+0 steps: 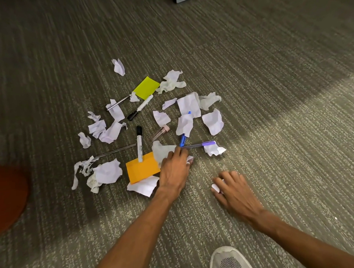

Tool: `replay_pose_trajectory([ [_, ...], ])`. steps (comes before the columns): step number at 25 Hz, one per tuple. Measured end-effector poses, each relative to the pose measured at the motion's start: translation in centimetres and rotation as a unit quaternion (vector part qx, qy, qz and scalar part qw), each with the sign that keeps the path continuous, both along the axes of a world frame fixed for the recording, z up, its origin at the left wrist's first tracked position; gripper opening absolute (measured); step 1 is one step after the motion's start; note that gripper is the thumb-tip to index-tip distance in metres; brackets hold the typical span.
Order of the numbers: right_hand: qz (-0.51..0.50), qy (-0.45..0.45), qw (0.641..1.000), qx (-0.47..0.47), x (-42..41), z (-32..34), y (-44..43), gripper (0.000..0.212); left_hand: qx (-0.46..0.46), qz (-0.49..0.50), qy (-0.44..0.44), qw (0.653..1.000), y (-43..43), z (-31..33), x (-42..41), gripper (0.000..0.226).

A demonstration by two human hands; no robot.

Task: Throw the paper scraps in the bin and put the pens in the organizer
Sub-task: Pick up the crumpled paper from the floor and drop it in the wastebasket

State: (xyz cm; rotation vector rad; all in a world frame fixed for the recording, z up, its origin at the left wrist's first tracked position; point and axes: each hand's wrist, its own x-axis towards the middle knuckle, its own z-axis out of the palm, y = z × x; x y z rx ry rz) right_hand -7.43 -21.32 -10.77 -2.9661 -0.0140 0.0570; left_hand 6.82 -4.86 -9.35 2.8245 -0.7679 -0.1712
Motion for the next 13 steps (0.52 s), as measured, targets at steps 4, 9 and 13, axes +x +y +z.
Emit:
replay_pose_trajectory([
  [4,0.005,-0.005,0.993,0.115,1.3,1.0,-1.2,0.034,-0.079,0.006,0.010,0.997,0.4,1.3,-1.4,0.021],
  [9,-0.012,-0.117,0.985,0.130,3.8,2.4,-1.5,0.030,-0.157,0.095,0.042,0.982,1.8,3.1,-0.5,0.022],
  [13,-0.072,-0.125,0.977,0.155,5.9,2.9,-0.9,0.037,-0.185,0.116,0.041,0.975,3.5,4.1,1.4,0.043],
])
